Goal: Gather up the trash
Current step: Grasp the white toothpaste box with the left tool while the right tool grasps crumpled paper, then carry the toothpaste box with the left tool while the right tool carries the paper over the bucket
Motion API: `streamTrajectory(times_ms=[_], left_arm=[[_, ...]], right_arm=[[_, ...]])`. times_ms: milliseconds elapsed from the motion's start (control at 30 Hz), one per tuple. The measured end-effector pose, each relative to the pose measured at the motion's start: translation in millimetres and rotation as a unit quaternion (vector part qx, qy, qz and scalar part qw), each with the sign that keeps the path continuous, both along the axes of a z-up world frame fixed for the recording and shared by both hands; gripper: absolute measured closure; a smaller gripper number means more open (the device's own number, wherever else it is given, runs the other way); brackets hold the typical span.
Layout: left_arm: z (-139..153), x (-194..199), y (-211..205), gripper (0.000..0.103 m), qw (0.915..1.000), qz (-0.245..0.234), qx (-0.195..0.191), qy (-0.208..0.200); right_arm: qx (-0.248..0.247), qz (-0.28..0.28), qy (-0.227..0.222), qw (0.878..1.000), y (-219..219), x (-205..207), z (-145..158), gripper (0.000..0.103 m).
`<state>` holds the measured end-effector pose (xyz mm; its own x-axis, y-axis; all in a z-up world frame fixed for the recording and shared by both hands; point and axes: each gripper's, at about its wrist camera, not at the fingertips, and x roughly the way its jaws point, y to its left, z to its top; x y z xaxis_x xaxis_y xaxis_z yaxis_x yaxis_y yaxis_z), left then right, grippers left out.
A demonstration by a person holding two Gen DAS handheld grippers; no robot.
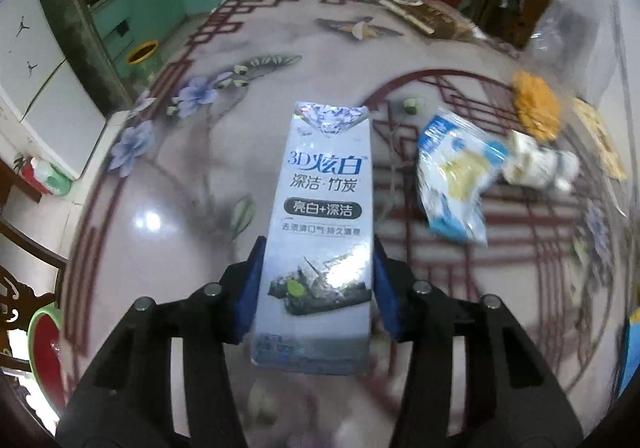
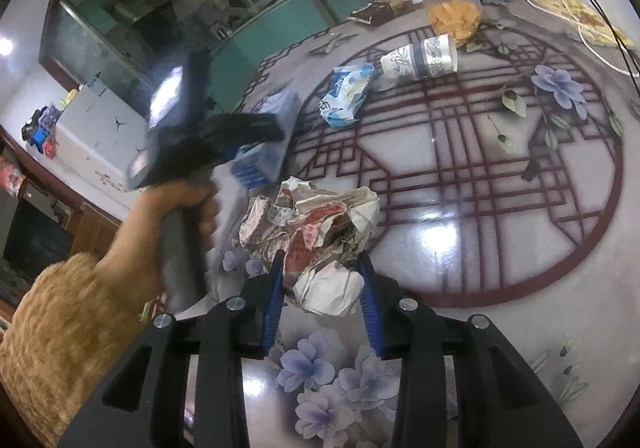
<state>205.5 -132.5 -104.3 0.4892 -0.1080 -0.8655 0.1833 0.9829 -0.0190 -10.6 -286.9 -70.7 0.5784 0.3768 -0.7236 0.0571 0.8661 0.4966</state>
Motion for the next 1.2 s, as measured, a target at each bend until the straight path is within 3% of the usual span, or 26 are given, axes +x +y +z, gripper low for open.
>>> streamTrajectory(times_ms=[200, 367, 500, 600, 867, 1200], left_arm=[[40.4, -84.6, 44.3, 0.057, 0.9978, -0.05, 0.006, -0.043], [53.5, -143.6, 97.2, 0.057, 0.9978, -0.046, -0.019, -0.043], [48.7, -158.7, 122.3, 0.057, 0.9977, -0.03, -0.037, -0.047], [41.4, -160.6, 133.1, 0.057, 0.9967, -0.022, -0.073, -0.029], [67.1, -183.3, 138.2, 0.057, 0.9936, -0.044, -0.03, -0.099], [80.4, -197.1, 156.8, 0.057, 0.9905, -0.046, -0.024, -0.127]], right_arm=[[-0.035, 0.013, -0.015, 0.999, 16.1, -8.1, 5.4, 0.069], [-0.08, 0.011, -0.034, 0.996, 26.9, -13.0, 9.9, 0.069], [-0.105, 0.013, -0.044, 0.993, 38.1, -15.3, 12.7, 0.069], [-0.13, 0.01, -0.047, 0.99, 44.6, -18.7, 16.2, 0.069], [-0.13, -0.022, -0.072, 0.989, 64.8, -46.8, 28.6, 0.069], [-0.123, -0.012, -0.078, 0.989, 108.8, -56.6, 34.7, 0.069]])
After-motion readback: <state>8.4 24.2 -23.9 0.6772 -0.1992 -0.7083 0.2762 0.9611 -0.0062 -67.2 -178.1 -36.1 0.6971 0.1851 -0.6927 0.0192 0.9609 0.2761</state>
